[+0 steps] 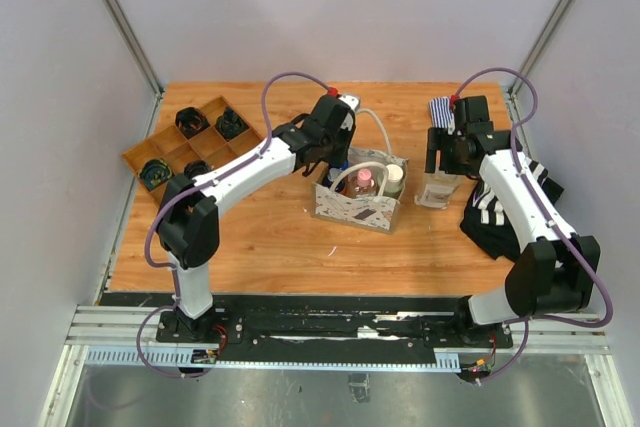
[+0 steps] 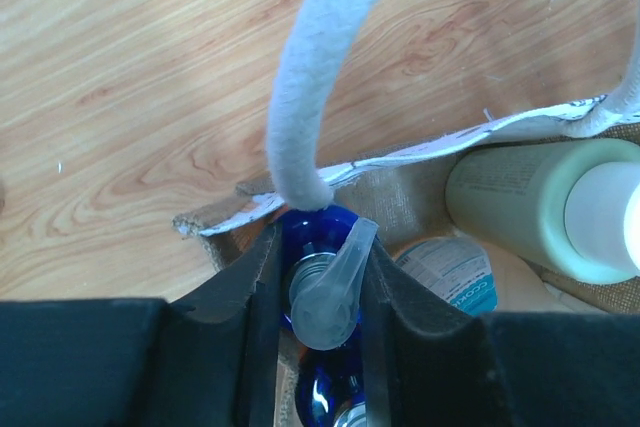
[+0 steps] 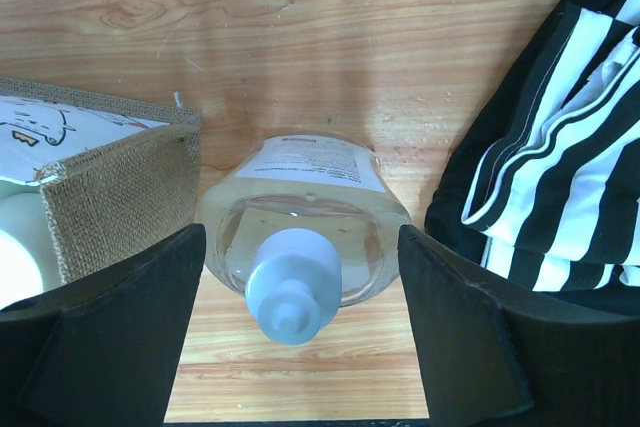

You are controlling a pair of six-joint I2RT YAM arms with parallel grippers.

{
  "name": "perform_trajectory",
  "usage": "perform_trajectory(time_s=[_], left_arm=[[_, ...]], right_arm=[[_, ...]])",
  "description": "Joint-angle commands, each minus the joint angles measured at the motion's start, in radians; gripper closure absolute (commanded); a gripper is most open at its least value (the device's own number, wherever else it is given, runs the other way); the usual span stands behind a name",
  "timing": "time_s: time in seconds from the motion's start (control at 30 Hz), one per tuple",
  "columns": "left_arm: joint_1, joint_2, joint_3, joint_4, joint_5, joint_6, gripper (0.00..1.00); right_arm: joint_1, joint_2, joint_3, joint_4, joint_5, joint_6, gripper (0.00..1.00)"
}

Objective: Take the personal care products out of the canvas bag

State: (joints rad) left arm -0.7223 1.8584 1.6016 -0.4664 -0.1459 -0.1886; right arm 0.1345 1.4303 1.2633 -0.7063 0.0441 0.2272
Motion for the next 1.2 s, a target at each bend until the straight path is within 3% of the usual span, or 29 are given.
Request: perform_trajectory(time_s=[0.0, 0.23, 0.4, 0.57, 0.83, 1.17], left_arm=[[-0.005, -0.009, 0.061, -0.064, -0.045, -0.023, 1.0], [-0.005, -0.053, 0.161, -0.104, -0.108, -0.015, 0.99], [-0.004, -0.07, 0.238, -0.127, -0.133, -0.017, 1.0], [-0.005, -0.075, 0.364, -0.193, -0.208, -0.018, 0.99], [-0.005, -0.079, 0.631, -0.344, -0.419, -0.032, 0.99], [-0.005, -0.245, 0.541, -0.307, -0.485, -0.061, 1.0]], right_arm=[[-0.012, -0.029, -0.012, -0.004, -0.02, 0.005, 0.22], [0.002, -0.113, 0.006, -0.004, -0.001, -0.022, 0.22], [0.075, -0.198, 0.063, -0.035, 0.139, -0.081, 0.12], [0.107, -0.233, 0.081, 0.016, -0.092, -0.107, 0.14], [0.173, -0.088, 0.119, 0.063, -0.178, -0.111, 0.2], [0.3, 0.077, 0.17, 0.067, -0.154, -0.138, 0.28]])
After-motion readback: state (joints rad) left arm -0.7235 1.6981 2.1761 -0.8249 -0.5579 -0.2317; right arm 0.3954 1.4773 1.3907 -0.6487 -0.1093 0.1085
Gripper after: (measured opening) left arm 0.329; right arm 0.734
